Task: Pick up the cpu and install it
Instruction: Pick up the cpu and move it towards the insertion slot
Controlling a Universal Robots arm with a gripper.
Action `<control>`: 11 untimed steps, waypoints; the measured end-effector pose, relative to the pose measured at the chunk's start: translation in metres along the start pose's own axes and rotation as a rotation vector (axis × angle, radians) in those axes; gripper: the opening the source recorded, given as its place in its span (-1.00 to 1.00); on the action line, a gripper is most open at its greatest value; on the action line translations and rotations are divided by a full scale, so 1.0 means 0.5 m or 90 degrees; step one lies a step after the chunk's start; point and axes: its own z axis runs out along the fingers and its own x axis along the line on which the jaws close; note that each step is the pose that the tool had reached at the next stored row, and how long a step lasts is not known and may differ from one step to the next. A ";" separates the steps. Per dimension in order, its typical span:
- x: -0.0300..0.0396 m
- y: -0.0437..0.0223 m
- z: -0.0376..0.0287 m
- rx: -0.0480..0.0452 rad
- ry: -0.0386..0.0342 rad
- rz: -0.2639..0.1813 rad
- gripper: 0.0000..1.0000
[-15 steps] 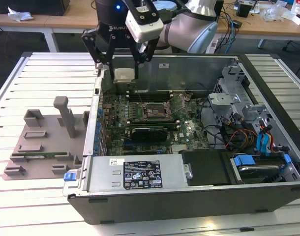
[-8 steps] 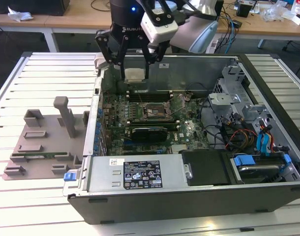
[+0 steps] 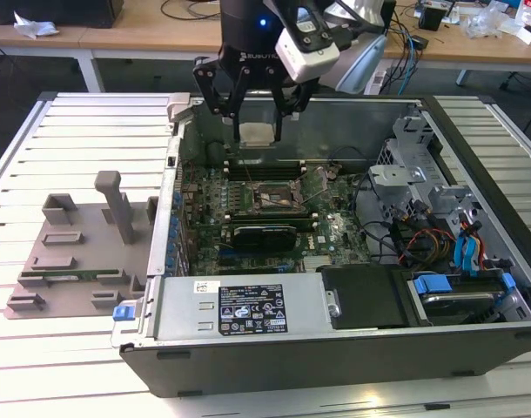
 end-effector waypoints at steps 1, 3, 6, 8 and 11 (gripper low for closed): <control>-0.005 0.001 0.002 0.0000 0.0001 0.000 0.09; -0.012 0.002 0.005 0.0000 0.0003 0.000 0.09; -0.025 0.003 0.011 -0.0001 0.0005 0.000 0.09; -0.032 0.003 0.015 0.0000 0.0007 0.000 0.09; -0.048 0.005 0.022 -0.0001 0.0008 0.000 0.09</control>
